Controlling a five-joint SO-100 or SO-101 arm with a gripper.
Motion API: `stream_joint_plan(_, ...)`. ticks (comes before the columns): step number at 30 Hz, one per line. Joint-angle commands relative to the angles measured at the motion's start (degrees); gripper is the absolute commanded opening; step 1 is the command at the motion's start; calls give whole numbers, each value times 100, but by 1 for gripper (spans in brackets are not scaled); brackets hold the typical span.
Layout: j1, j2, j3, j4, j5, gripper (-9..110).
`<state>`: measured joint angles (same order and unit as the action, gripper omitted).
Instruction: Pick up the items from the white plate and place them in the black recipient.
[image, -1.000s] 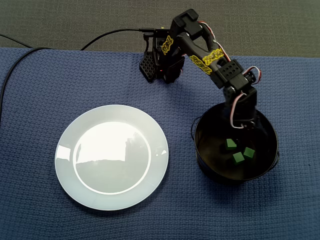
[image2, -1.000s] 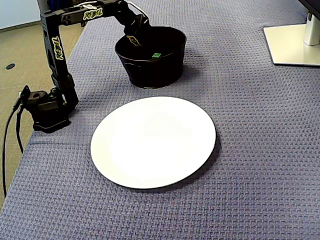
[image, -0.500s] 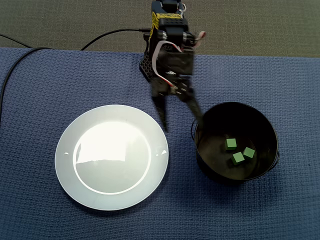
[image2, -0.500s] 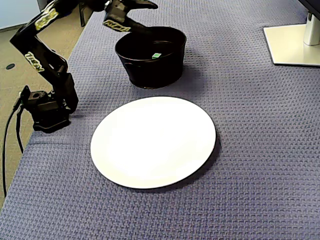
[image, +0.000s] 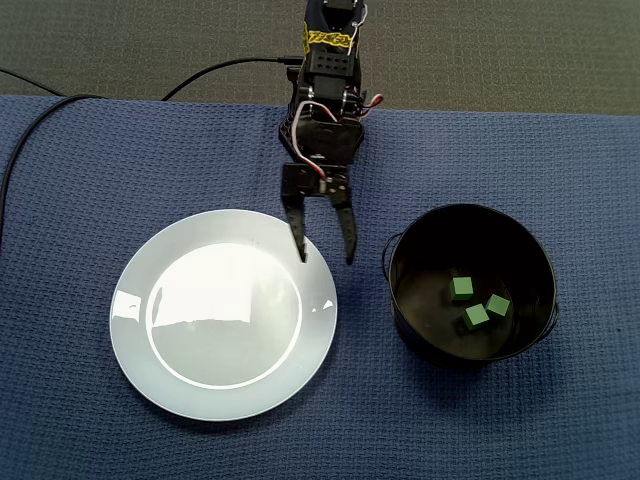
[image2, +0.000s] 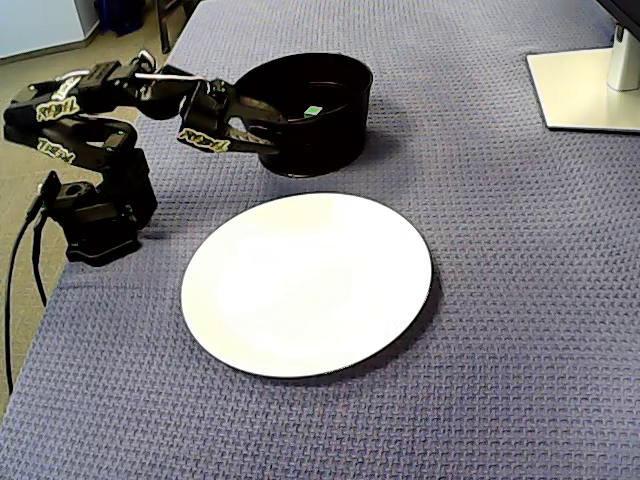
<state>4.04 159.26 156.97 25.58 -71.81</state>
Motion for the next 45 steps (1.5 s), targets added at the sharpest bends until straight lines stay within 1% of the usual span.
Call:
stream_joint_plan(1, -255, 703, 642, -202, -53, 12)
stream_joint_plan(6, -343, 1345, 1468, -527, -483, 5)
stream_joint_plan(9, -422, 1503, 1468, -229, -369, 0)
stream_joint_plan(12, -439, 1635, 1468, 132, -396, 0)
stream_joint_plan(18, -299, 2285, 1468, 2496, -914, 0)
stream_joint_plan(22, -176, 2285, 1468, 4096, -1354, 0)
stream_joint_plan(26, -176, 2285, 1468, 5423, -1705, 0)
stream_joint_plan(28, -167, 2285, 1468, 6003, -1793, 0)
stream_joint_plan(29, -167, 2285, 1468, 6231, -1573, 0)
stream_joint_plan(30, -158, 2285, 1468, 6205, -1345, 1)
stream_joint_plan(32, -132, 2285, 1468, 6205, -1327, 2)
stream_joint_plan(35, 9, 2285, 1468, 6223, -1450, 3)
stream_joint_plan(45, 9, 2285, 1468, 6223, -1450, 3)
